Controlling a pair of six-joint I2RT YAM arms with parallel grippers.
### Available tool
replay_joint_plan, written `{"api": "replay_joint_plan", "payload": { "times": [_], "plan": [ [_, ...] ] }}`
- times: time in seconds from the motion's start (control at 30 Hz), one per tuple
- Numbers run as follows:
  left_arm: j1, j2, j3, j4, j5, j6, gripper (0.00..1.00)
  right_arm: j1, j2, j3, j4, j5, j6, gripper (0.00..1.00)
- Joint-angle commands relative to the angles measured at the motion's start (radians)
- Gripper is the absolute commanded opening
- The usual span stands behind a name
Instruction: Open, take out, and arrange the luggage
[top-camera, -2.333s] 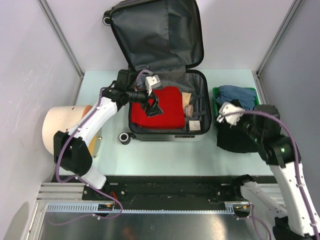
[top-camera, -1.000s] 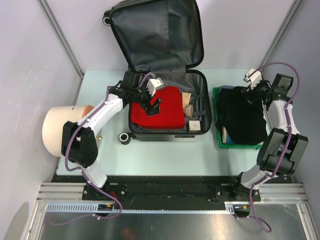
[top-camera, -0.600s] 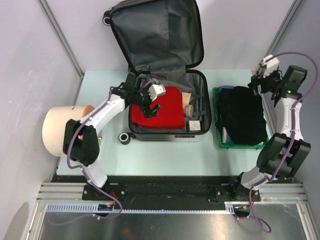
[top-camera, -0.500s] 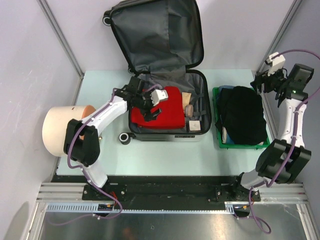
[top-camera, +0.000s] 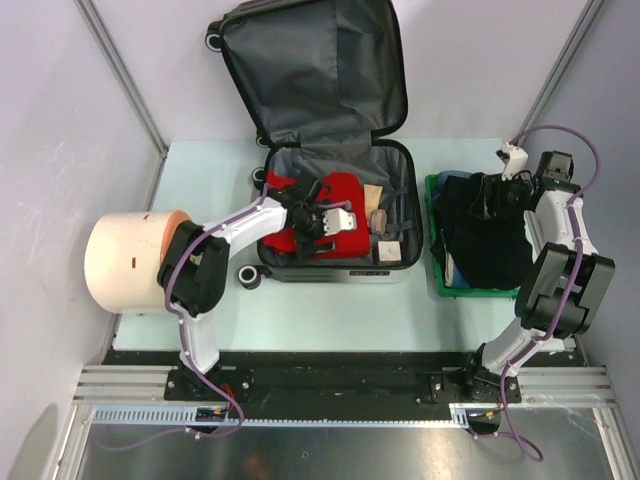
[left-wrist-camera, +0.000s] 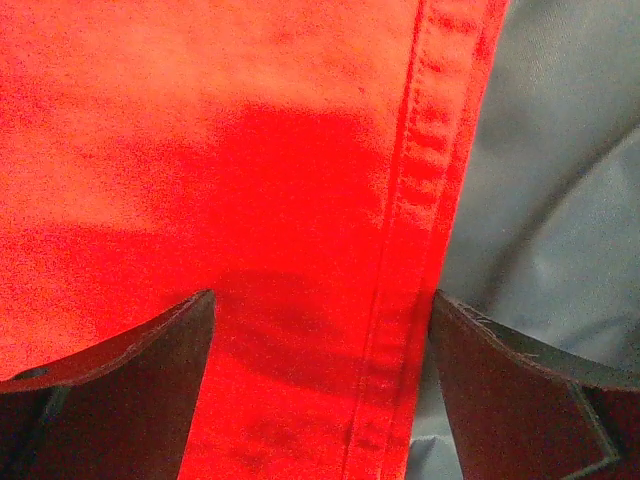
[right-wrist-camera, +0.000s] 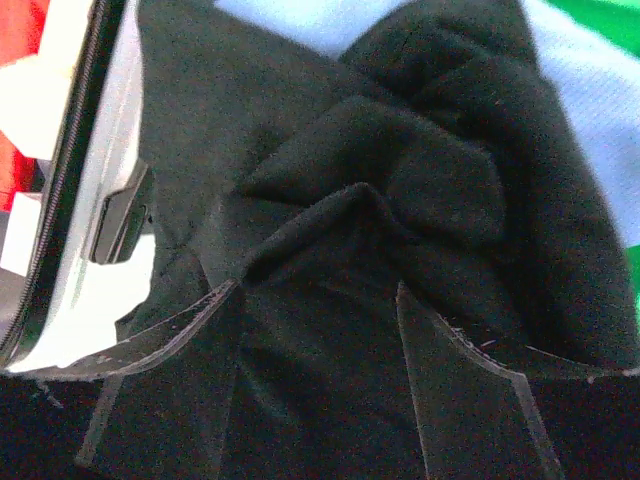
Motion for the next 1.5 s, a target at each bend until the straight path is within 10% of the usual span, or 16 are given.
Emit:
{"api": "replay_joint_plan", "payload": {
  "times": [0.0, 0.2, 0.33, 1.33, 1.47],
  "plan": [
    [0.004, -0.066, 0.108, 0.002, 0.078, -0.142, 0.91, 0.007, -0.066, 0.012, -0.009, -0.001, 0.032, 0.66],
    [0.001, 0.024, 0.357, 0.005, 0.028, -0.840, 0.90, 0.055, -0.197, 0.012, 0.057, 0.014, 0.174, 0.71],
    [-0.008, 0.105, 0.470, 0.002, -0.134, -1.149, 0.88, 0.084, -0.238, 0.010, 0.129, 0.086, 0.253, 0.93],
    [-0.127, 0.454, 0.639, 0.001, -0.359, -1.320, 0.79, 0.311, -0.214, 0.004, 0.204, 0.356, 0.400, 1.00],
    [-0.117, 0.435, 0.609, 0.002, -0.327, -1.315, 0.57, 0.332, -0.209, -0.001, 0.209, 0.356, 0.409, 1.00]
  ]
}}
